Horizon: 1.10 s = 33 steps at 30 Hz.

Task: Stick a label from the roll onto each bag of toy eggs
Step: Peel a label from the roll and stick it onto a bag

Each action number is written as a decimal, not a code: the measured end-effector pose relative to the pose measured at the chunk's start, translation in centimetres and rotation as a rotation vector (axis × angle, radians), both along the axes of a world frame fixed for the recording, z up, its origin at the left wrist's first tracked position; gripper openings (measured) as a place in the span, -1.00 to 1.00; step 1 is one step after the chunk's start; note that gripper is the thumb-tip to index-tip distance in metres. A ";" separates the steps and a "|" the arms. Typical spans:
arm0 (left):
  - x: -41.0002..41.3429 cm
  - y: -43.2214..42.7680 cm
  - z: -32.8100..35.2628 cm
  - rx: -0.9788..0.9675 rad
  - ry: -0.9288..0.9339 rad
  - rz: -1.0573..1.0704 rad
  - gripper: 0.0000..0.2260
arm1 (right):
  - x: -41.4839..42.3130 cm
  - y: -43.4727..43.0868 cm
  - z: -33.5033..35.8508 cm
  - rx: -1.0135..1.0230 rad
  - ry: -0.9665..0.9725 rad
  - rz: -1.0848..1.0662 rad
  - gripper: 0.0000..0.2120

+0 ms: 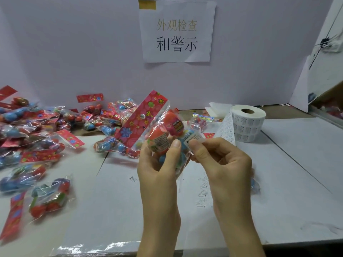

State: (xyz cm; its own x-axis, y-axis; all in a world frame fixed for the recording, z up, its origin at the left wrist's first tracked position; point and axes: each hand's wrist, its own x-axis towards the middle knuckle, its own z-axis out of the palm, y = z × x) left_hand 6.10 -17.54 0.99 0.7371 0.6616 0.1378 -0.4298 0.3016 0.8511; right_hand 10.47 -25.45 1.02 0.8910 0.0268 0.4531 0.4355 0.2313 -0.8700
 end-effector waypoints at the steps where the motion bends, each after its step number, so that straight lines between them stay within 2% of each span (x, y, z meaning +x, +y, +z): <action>1: 0.0 0.0 -0.1 0.010 -0.003 0.002 -0.63 | 0.0 0.1 0.0 0.009 -0.002 0.001 -0.91; 6: 0.2 -0.3 -0.2 0.026 -0.027 0.031 -0.64 | 0.3 0.4 -0.4 0.027 0.010 -0.008 -0.93; 10: 0.3 -0.5 -0.4 0.068 -0.003 0.069 -0.78 | 0.6 0.7 -0.9 0.033 0.015 -0.051 -0.86; 14: 0.3 -0.6 -0.6 0.108 0.036 0.104 -0.76 | 0.6 0.8 -1.1 0.032 0.042 -0.074 -0.91; 22: 0.4 0.0 -1.0 0.137 0.046 0.084 -0.76 | 1.1 0.4 -1.6 -0.020 0.065 -0.078 -0.85; 24: 0.2 0.3 -1.0 0.136 0.028 0.062 -0.67 | 1.4 0.2 -1.8 -0.063 0.069 -0.092 -0.74; 26: 0.1 0.6 -1.0 0.134 -0.018 0.022 -0.60 | 1.9 -0.2 -2.0 -0.144 0.088 -0.100 -0.51; 28: 0.0 0.8 -0.8 0.139 -0.039 -0.026 -0.61 | 2.3 -0.7 -2.2 -0.214 0.110 -0.082 -0.36; 30: 0.1 0.9 -1.0 0.133 -0.016 -0.053 -0.71 | 2.4 -0.8 -2.2 -0.200 0.100 -0.008 -0.38; 33: 0.2 1.0 -1.2 0.116 0.052 -0.058 -0.73 | 2.3 -1.0 -1.6 -0.085 0.104 0.139 -0.60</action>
State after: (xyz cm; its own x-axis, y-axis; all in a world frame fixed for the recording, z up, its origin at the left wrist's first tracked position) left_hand 6.30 -16.51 -0.23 0.7821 0.5992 0.1712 -0.3687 0.2235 0.9023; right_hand 12.74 -26.47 -0.61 0.9180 0.1875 0.3495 0.3110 0.2064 -0.9277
